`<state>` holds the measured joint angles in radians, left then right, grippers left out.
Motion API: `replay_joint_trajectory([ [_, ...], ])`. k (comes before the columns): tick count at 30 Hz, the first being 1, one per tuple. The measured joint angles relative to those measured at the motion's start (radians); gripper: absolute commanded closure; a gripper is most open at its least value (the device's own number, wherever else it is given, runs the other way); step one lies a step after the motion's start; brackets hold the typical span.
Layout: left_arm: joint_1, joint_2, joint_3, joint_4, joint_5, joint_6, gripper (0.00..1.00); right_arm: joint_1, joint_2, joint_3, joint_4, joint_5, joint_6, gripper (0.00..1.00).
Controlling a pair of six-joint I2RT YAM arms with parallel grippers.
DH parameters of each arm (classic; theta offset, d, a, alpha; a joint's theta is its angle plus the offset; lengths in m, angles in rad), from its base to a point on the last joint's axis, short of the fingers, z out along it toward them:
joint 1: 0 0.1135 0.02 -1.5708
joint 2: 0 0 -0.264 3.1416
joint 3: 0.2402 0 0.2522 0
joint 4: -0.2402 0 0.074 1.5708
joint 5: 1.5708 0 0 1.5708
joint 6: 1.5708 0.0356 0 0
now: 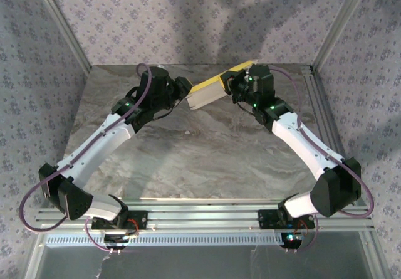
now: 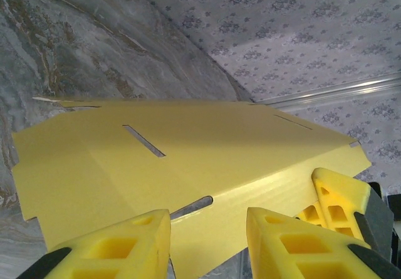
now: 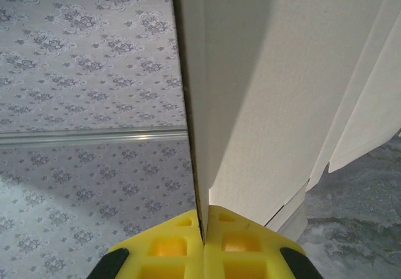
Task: Fold the paper box
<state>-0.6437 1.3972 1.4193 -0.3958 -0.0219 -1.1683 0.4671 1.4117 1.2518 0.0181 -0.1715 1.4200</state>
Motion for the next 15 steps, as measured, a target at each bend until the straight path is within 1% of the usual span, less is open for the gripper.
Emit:
replay_joint_trajectory([
  [5,-0.012,0.000,0.000,-0.004,0.001,-0.003,0.63,0.000,0.000,0.000,0.000,0.000,0.000,1.00],
  [10,-0.035,-0.002,0.000,-0.013,-0.024,-0.002,0.64,0.000,0.000,0.000,0.000,0.000,0.000,1.00],
  [15,-0.072,-0.023,0.005,-0.068,-0.102,0.018,0.65,0.004,0.000,-0.004,0.000,0.000,0.000,1.00],
])
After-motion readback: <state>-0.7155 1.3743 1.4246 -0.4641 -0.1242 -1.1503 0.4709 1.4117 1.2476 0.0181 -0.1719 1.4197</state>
